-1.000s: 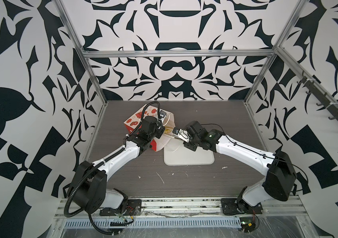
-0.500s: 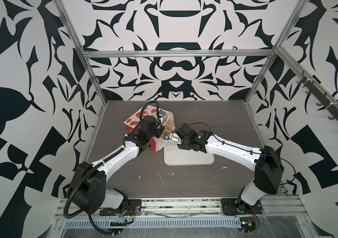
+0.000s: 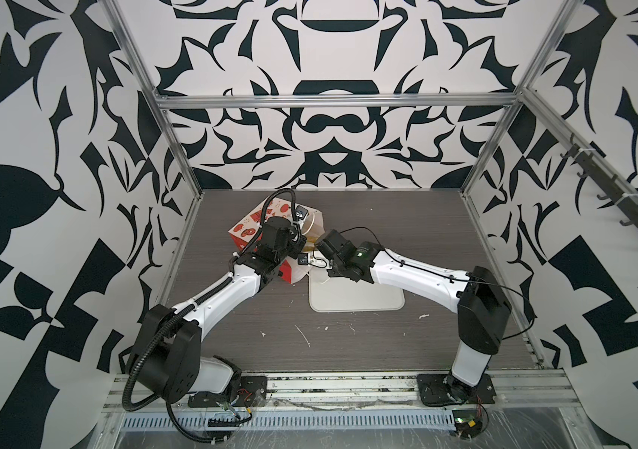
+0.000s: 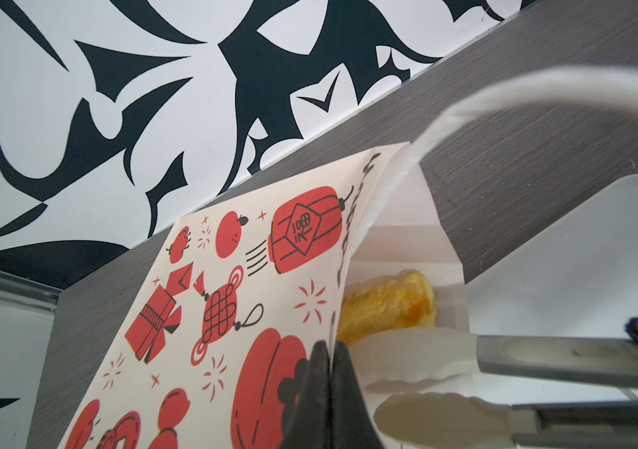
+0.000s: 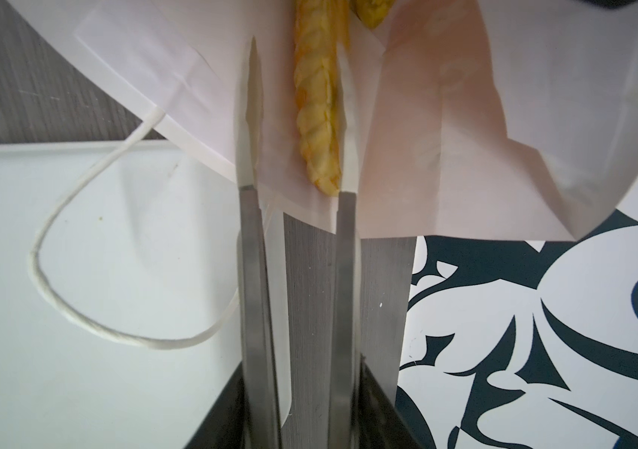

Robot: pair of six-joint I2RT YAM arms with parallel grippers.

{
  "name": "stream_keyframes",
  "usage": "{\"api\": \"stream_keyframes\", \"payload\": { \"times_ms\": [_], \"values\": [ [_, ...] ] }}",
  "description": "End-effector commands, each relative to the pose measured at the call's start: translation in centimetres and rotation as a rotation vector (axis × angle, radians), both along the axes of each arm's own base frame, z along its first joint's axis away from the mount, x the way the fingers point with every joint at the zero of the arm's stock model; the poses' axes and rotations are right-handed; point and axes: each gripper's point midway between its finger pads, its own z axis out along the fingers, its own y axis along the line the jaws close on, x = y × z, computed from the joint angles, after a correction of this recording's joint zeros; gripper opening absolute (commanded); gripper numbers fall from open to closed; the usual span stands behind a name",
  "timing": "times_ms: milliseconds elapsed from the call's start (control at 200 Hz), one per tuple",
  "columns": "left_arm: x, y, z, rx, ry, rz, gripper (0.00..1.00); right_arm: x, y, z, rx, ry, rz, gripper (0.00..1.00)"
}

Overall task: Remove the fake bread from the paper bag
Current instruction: 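Close the tongs on the yellow bread inside the bag with the right gripper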

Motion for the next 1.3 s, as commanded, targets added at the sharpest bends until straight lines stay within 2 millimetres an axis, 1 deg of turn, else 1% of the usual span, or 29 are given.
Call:
{"api": "stream_keyframes", "payload": {
  "times_ms": [0,70,210,375,560,730,935,1105,1200,1295],
  "values": [
    [-0.3,-1.4,0.5,-0.046,-0.011,-0.042,0.00,1.8,1.3,3.9,0.080,-0.112,-0.023,0.42],
    [-0.3,-1.4,0.5,-0.046,-0.012,-0.042,0.00,1.9,1.3,3.7,0.071,-0.117,-0.027,0.42],
    [-0.3,-1.2,0.7,-0.051,-0.016,-0.038,0.00,2.2,0.9,2.7,0.055,-0.126,-0.039,0.41],
    [-0.4,-0.9,1.6,-0.076,-0.026,-0.040,0.00,2.4,0.6,2.5,0.084,-0.146,-0.061,0.40],
    [-0.5,-0.4,2.6,-0.109,-0.040,-0.037,0.00,2.8,0.0,1.7,0.063,-0.152,-0.076,0.40],
    [-0.6,-0.3,2.8,-0.108,-0.043,-0.033,0.00,3.2,-0.5,1.0,0.045,-0.161,-0.092,0.37],
    [-0.8,-0.1,3.1,-0.111,-0.047,-0.030,0.00,3.1,-0.6,0.7,0.047,-0.157,-0.092,0.25],
    [-0.6,-0.2,3.0,-0.108,-0.045,-0.028,0.00,2.6,-0.9,0.4,0.026,-0.128,-0.081,0.16],
    [-0.4,-0.3,2.9,-0.107,-0.042,-0.029,0.00,2.0,-1.1,0.8,0.021,-0.102,-0.071,0.11],
    [0.0,-0.5,2.6,-0.104,-0.038,-0.026,0.00,1.4,-1.1,1.7,0.036,-0.073,-0.067,0.08]
  ]
}}
